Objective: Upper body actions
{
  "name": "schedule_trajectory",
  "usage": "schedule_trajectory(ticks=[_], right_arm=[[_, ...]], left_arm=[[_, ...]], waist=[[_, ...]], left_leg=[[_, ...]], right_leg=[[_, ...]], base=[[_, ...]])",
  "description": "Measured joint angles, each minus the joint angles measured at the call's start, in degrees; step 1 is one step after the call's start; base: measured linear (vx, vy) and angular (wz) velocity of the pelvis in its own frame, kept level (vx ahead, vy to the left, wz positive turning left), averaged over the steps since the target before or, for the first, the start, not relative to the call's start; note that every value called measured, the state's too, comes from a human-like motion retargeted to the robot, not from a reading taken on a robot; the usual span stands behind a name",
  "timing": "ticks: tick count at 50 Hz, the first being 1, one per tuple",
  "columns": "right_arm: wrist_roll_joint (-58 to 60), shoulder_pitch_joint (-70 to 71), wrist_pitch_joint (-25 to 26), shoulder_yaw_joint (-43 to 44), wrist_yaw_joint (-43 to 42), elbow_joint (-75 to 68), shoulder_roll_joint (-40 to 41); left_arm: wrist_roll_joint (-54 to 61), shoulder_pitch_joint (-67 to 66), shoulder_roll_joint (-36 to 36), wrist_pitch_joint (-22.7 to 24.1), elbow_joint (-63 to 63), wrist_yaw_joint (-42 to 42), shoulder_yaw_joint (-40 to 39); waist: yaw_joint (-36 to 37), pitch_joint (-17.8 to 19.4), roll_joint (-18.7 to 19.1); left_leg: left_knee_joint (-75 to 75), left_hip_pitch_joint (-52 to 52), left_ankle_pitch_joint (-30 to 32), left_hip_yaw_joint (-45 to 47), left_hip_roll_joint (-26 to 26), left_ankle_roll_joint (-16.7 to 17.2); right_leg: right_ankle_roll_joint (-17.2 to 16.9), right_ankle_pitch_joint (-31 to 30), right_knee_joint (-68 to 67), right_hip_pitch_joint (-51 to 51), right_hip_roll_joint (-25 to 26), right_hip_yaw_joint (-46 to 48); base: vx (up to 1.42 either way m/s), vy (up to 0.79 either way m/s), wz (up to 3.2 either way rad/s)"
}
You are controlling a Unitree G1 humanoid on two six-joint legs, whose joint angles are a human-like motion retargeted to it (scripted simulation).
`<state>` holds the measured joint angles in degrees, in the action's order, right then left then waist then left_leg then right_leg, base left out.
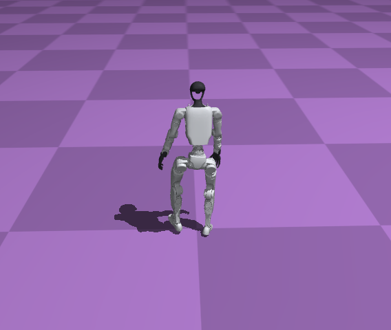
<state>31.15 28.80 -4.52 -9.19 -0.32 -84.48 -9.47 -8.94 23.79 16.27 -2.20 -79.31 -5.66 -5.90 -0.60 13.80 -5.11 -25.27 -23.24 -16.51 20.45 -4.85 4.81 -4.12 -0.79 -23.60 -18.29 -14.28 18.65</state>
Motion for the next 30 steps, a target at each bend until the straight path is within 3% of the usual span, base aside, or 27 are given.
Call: schedule_trajectory(ticks=[10,15,25,30], right_arm=[[-0.7,23.8,-2.3,1.1,-1.3,7.8,-4.2],[-3.2,31.1,-2.9,-0.3,-2.2,10.2,-7.1],[-2.1,33.0,-6.4,-1.8,-5.6,11.5,-8.3],[1.3,27.7,-6.7,-0.9,-5.2,10.4,-7.9]], left_arm=[[-4.9,25.1,7.0,-0.4,5.3,-0.7,3.6],[-5.4,32.7,8.6,-0.3,7.1,-4.6,4.4],[-7.0,35.1,10.5,1.0,6.9,-10.6,5.1],[-6.6,30.3,10.1,1.8,4.8,-12.0,4.2]], waist=[[4.5,1.4,1.4],[6.3,3.7,1.3],[8.1,4.8,1.3],[7.5,4.6,1.5]], left_leg=[[-36.0,-31.9,-13.2,-0.6,-9.8,2.8],[-49.4,-41.6,-17.9,-1.3,-13.1,3.6],[-58.9,-47.8,-21.5,-3.0,-15.8,3.1],[-52.5,-42.2,-19.3,-3.0,-15.0,3.5]], right_leg=[[1.9,11.3,-31.0,-30.0,3.3,-2.7],[4.2,16.3,-44.4,-39.4,5.1,-2.0],[6.5,19.7,-53.1,-44.8,8.4,-0.5],[4.5,17.1,-46.2,-39.2,7.7,-2.0]], base=[[-0.29,-0.06,-0.17],[-0.14,-0.03,-0.19],[0.0,-0.01,-0.2],[0.06,0.03,0.08]])
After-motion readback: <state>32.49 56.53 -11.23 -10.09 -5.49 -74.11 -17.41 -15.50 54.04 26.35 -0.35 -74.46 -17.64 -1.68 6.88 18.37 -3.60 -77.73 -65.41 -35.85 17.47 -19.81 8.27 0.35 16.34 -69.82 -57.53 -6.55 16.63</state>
